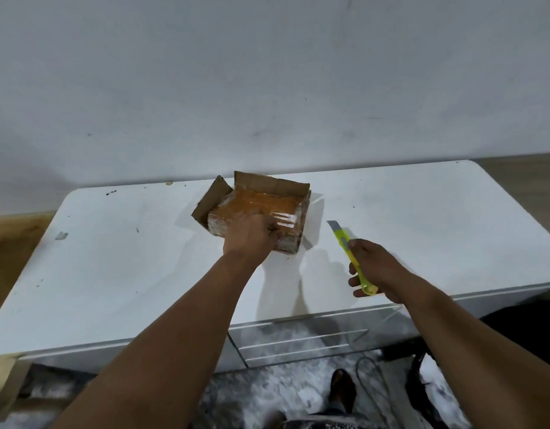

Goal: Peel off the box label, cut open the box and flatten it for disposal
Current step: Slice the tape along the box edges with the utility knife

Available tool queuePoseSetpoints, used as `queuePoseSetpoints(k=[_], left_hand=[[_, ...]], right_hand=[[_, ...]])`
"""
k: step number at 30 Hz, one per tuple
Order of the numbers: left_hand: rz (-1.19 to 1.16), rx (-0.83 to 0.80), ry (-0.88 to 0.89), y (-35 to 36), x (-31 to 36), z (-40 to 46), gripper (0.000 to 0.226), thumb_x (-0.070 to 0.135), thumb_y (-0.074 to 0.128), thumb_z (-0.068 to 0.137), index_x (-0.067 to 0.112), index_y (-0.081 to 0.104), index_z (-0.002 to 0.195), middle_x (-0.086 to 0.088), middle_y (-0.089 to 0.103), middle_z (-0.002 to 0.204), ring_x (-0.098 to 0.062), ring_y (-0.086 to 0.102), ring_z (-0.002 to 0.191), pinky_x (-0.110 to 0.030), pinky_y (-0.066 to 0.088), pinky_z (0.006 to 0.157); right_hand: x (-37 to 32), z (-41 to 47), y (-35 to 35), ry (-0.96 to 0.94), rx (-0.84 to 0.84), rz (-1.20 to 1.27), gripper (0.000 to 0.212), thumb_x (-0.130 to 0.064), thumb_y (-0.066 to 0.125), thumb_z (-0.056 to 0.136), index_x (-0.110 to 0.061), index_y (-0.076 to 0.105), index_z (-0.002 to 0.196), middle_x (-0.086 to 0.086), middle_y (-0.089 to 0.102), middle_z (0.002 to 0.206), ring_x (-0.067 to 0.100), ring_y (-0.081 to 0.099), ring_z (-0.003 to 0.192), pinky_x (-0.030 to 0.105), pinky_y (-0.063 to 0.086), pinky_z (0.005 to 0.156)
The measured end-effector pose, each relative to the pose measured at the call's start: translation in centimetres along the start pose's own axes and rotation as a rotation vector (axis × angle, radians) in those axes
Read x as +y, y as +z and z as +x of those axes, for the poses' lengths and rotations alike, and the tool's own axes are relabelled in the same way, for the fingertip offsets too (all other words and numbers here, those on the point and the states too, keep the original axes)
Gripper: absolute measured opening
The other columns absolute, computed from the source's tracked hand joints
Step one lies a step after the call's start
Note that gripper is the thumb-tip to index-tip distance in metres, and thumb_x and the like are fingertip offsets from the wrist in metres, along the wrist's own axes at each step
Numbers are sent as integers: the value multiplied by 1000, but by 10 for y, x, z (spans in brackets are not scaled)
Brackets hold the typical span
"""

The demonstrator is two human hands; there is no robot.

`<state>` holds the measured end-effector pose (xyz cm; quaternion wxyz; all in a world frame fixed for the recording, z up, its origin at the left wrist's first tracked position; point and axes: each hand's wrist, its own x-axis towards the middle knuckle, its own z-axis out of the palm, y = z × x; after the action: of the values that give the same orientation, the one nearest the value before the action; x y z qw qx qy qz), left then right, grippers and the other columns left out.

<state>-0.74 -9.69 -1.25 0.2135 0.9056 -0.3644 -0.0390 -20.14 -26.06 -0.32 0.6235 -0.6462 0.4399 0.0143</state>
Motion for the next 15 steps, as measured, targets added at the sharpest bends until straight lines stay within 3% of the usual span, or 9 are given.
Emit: queuePoseSetpoints(k=[5,15], left_hand=[[-66,61,-23,10,-2,-11,22,34,66,93,20,78,104,-5,64,110,-31,55,112,-42,51,88],[-115,46,-45,12,-4,-9,21,38,68,92,23,79,103,0,63,110,-27,54,114,-44,54,85]], right_hand=[[-1,10,11,37,101,99,31,-39,43,99,-14,59,106,6,44,72,18,36,51,23,33,46],[-5,17,12,-58,64,244,18,-11,38,95,-13,55,97,6,46,74,18,37,55,27,35,48]])
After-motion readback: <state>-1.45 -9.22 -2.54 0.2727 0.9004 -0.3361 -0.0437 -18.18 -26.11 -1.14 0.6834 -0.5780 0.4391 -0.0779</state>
